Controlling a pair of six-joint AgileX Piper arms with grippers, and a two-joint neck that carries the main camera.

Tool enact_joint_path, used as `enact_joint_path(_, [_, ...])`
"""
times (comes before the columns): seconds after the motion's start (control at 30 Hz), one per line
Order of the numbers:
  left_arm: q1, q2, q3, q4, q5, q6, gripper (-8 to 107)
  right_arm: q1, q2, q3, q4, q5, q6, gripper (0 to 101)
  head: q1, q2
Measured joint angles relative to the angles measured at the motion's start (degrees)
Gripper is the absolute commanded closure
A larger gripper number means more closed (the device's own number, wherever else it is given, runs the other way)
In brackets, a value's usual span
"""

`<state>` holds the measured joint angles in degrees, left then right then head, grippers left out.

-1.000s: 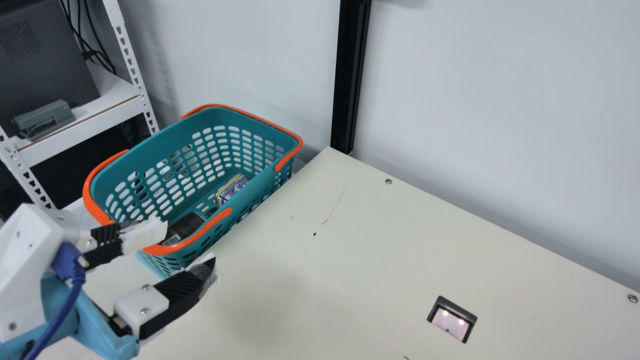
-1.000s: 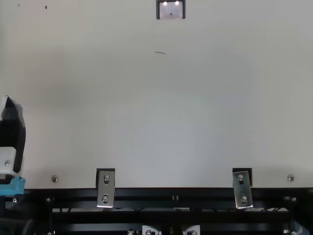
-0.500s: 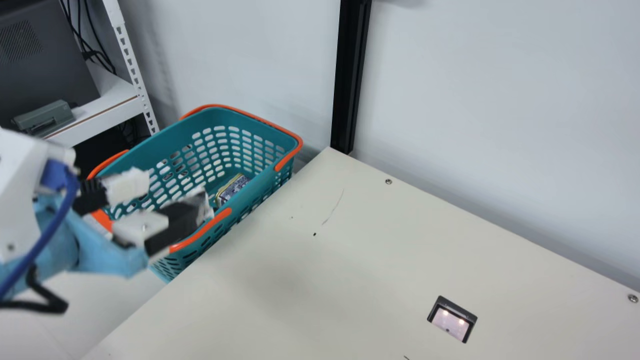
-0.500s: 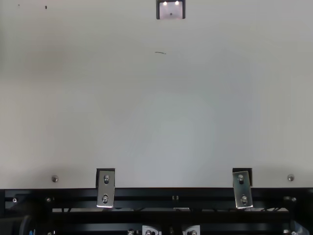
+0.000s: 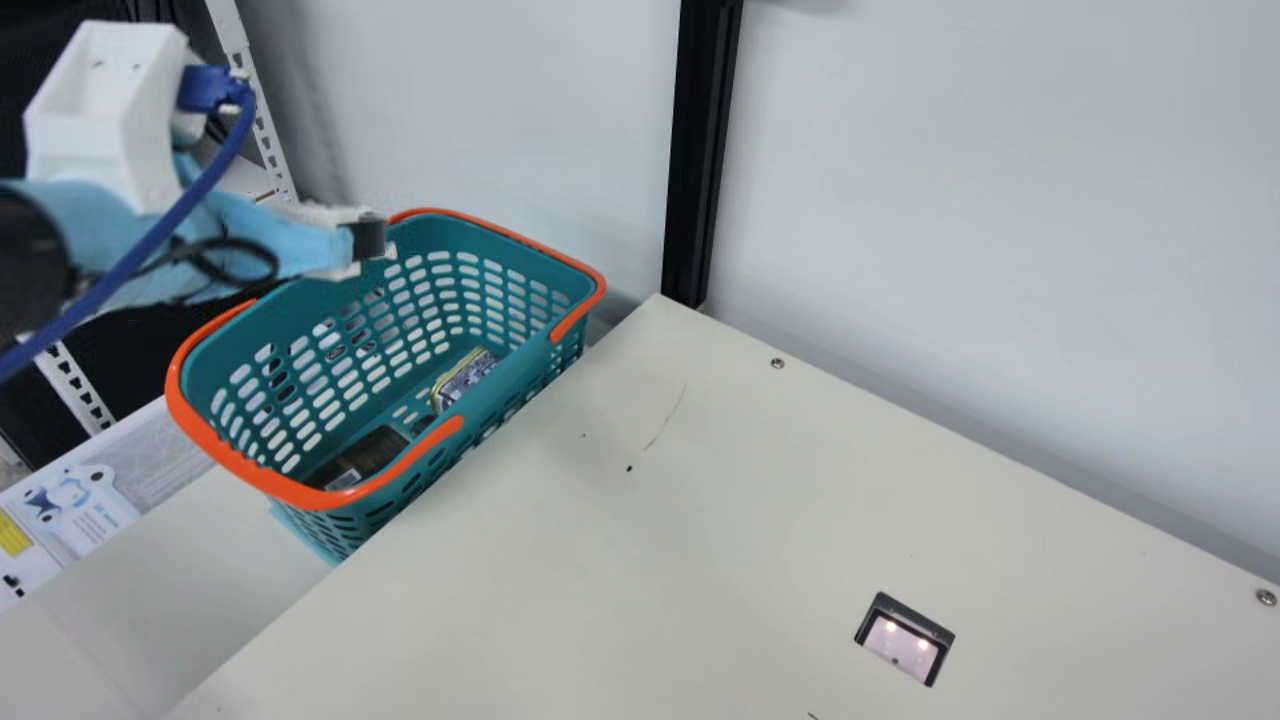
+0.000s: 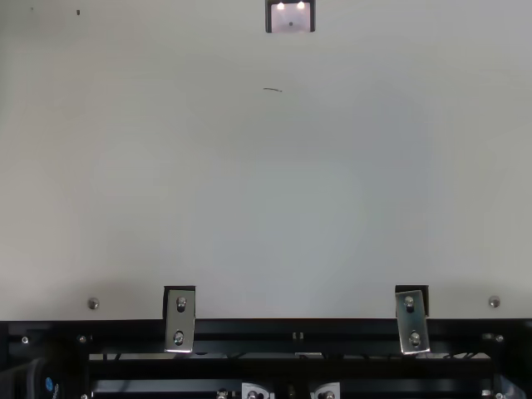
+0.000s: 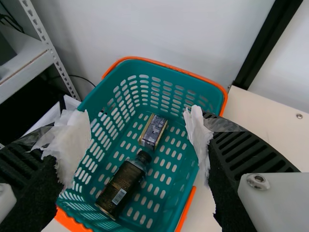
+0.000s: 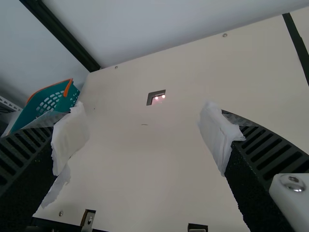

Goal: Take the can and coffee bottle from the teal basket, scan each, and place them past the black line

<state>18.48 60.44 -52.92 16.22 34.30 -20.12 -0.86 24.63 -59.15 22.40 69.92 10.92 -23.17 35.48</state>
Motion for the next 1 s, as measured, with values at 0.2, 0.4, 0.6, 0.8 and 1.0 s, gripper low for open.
enact_joint_path(0.2, [0.0, 1.3, 0.0, 0.0, 0.0, -0.1, 9, 0.0, 0.0, 0.0, 0.0, 0.0, 0.0, 0, 0.3, 0.0])
enact_joint_path(0.4, [0.3, 3.0, -1.4, -0.1, 0.5, 0.1, 9, 0.0, 0.0, 0.0, 0.0, 0.0, 0.0, 0, 0.0, 0.0])
enact_joint_path(0.6, [-0.5, 11.0, -5.9, 6.2, -0.9, -5.9, 9, 0.0, 0.0, 0.0, 0.0, 0.0, 0.0, 0, 0.3, 0.0])
enact_joint_path(0.8, [-3.3, 20.7, -9.9, 16.8, -2.1, -15.3, 9, 0.0, 0.0, 0.0, 0.0, 0.0, 0.0, 0, 0.0, 0.0])
enact_joint_path(1.0, [-4.7, 29.5, -13.3, 23.3, -1.5, -21.4, 9, 0.0, 0.0, 0.0, 0.0, 0.0, 0.0, 0, 0.0, 0.0])
